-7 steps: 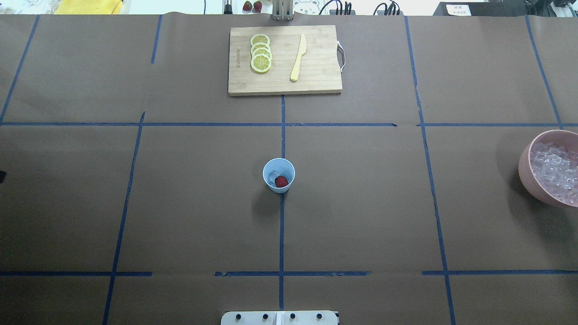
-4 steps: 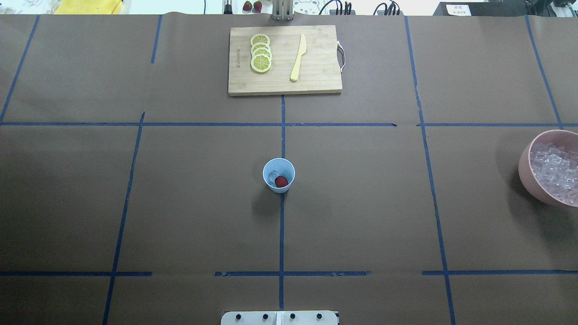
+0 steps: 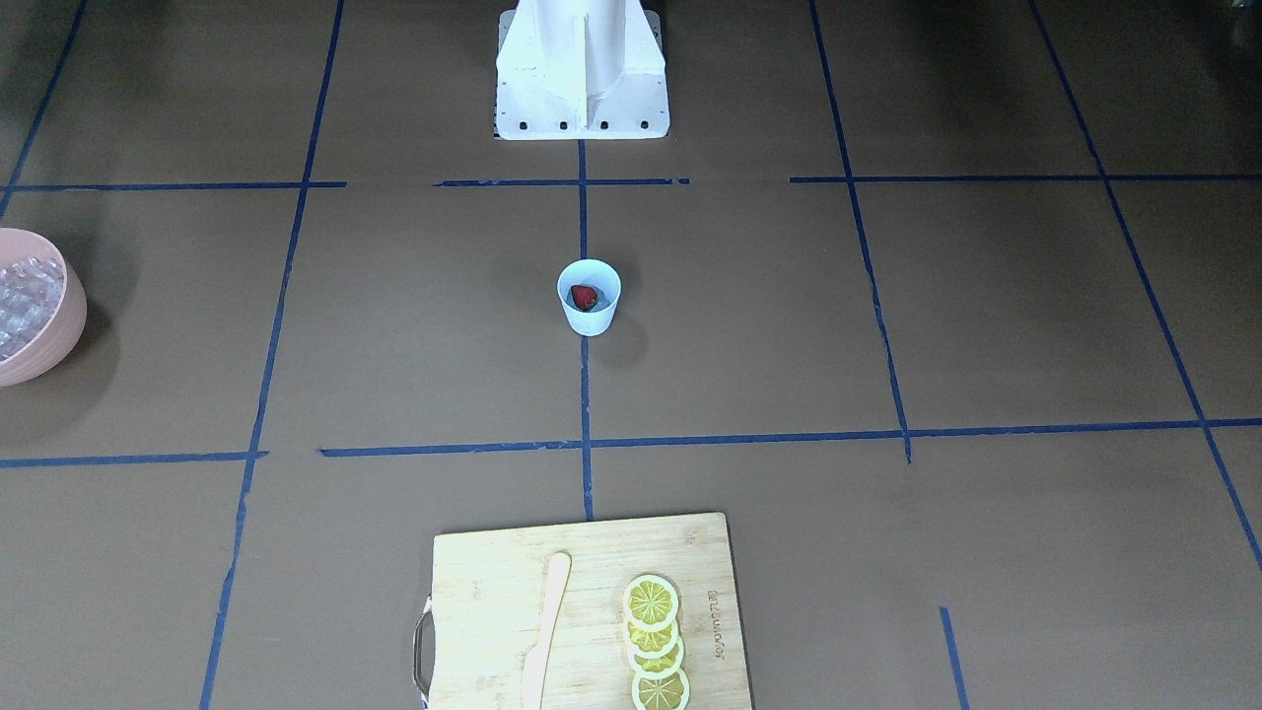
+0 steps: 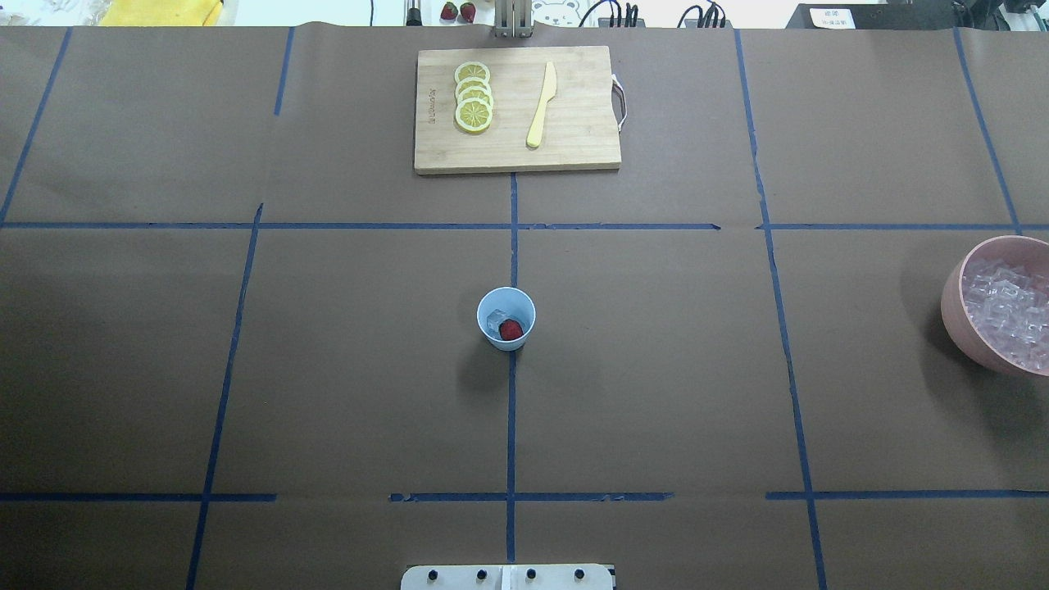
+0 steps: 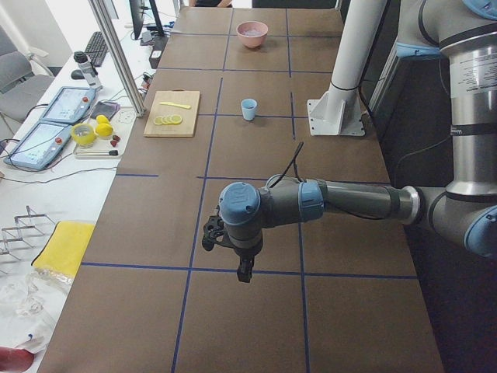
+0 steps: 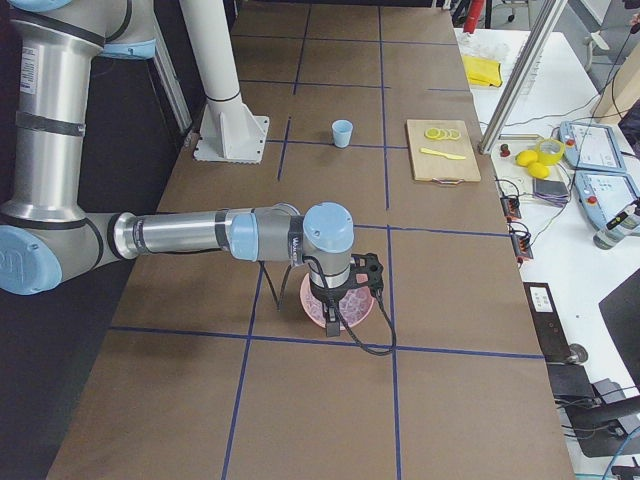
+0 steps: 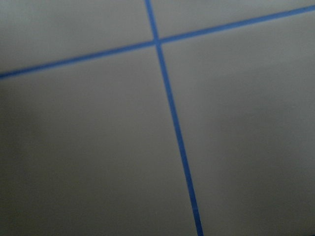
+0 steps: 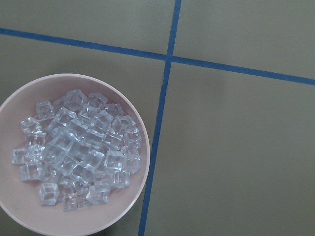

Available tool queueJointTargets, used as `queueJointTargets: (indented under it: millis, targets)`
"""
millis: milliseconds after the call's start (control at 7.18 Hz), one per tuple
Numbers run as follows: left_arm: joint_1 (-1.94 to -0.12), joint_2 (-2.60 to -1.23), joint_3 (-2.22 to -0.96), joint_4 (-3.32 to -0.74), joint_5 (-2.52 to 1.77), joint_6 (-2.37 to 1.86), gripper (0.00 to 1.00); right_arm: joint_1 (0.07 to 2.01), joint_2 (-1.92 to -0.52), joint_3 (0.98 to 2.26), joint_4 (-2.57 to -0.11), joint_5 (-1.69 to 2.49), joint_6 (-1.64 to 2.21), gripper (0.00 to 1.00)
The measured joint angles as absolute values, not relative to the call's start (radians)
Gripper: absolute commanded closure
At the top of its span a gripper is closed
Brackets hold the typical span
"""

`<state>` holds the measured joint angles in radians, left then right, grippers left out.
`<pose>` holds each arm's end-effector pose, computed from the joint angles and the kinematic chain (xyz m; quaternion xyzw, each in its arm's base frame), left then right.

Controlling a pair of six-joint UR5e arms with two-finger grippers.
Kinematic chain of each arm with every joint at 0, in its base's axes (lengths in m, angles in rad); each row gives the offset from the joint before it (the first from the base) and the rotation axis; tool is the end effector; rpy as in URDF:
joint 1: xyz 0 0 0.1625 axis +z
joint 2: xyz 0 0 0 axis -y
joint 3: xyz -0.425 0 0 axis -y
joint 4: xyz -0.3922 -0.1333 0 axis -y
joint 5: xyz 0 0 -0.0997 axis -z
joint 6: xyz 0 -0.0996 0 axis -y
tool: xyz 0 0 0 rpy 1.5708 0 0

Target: Put ice and strawberries in cup

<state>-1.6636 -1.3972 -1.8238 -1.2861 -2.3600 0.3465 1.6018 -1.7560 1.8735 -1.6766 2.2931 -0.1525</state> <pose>-0.0995 -0.3933 0.6390 -0.0090 0.3938 0.0771 0.9159 0.0802 -0.4095 0.6078 0.0378 -0.3514 -0.0589 0.9336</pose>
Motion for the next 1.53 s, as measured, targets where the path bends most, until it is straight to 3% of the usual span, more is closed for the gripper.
queueJointTargets:
  millis: [279, 1115, 1533]
  targets:
    - [-1.666, -1.39, -1.825, -1.268, -2.357, 0.348, 0.0, 1.6, -1.75, 1.867, -1.675, 2.265, -0.146, 0.0]
    - [-1.679, -1.289, -2.039, -1.23, -2.36, 0.274, 0.0, 1.585, -1.782, 1.883, -1.677, 2.23, -0.146, 0.0]
    - [-1.683, -1.226, -2.071, -1.233, -2.366, 0.274, 0.0, 1.585, -1.794, 1.906, -1.677, 2.232, -0.149, 0.0]
